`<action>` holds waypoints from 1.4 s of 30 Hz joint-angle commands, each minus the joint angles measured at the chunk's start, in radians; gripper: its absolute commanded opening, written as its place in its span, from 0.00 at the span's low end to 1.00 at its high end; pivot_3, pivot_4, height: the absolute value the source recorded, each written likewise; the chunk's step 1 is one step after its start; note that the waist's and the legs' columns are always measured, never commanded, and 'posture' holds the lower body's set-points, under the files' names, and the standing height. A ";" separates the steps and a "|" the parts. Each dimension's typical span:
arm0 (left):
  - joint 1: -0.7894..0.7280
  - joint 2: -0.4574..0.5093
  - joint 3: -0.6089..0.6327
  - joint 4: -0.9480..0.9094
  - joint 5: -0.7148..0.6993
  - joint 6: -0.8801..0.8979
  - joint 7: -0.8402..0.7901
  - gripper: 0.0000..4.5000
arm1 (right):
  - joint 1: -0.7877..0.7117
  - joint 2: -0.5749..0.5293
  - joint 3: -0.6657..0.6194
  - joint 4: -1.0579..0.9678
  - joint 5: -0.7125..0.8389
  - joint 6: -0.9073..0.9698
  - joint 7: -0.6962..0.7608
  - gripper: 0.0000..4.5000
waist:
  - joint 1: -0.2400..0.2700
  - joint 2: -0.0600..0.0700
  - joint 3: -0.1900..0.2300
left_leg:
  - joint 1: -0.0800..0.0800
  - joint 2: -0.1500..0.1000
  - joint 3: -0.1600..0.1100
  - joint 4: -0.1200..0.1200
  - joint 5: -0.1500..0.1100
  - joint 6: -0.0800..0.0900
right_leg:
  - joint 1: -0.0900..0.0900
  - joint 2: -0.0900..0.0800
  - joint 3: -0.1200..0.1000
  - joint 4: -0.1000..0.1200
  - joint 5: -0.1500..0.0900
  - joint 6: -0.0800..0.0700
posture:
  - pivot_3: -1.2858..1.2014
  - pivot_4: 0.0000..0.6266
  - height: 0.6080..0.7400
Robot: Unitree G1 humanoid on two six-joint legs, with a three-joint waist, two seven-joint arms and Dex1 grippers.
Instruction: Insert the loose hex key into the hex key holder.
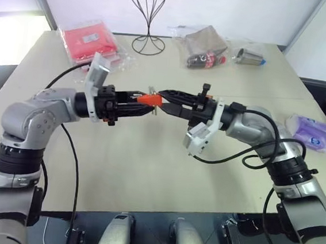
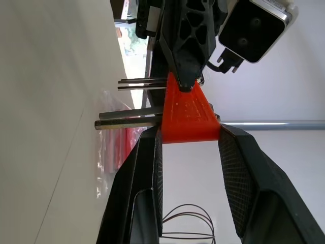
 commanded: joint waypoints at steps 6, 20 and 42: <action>-0.012 -0.010 0.020 -0.016 -0.005 -0.028 0.006 0.49 | -0.013 0.002 -0.033 -0.031 0.024 -0.003 -0.003 0.22 | 0.000 0.000 0.000 | 0.000 0.000 0.000 0.000 0.000 0.000 | 0.000 0.000 0.000 0.000 0.000 0.000 | 0.52 0.24 1.00; 0.015 -0.010 0.014 -0.027 0.000 -0.031 0.013 0.01 | -0.010 0.004 -0.039 -0.038 0.039 0.010 0.011 0.22 | 0.000 0.000 0.000 | 0.000 0.000 0.000 0.000 0.000 0.000 | 0.000 0.000 0.000 0.000 0.000 0.000 | 0.52 0.24 1.00; 0.009 0.000 -0.017 -0.030 0.067 -0.086 -0.003 0.00 | 0.067 -0.055 -0.095 -0.100 0.312 0.580 0.355 0.99 | 0.004 0.000 0.000 | 0.000 0.000 -0.001 0.001 0.000 0.000 | 0.001 0.000 0.000 0.000 0.000 0.000 | 0.52 0.24 1.00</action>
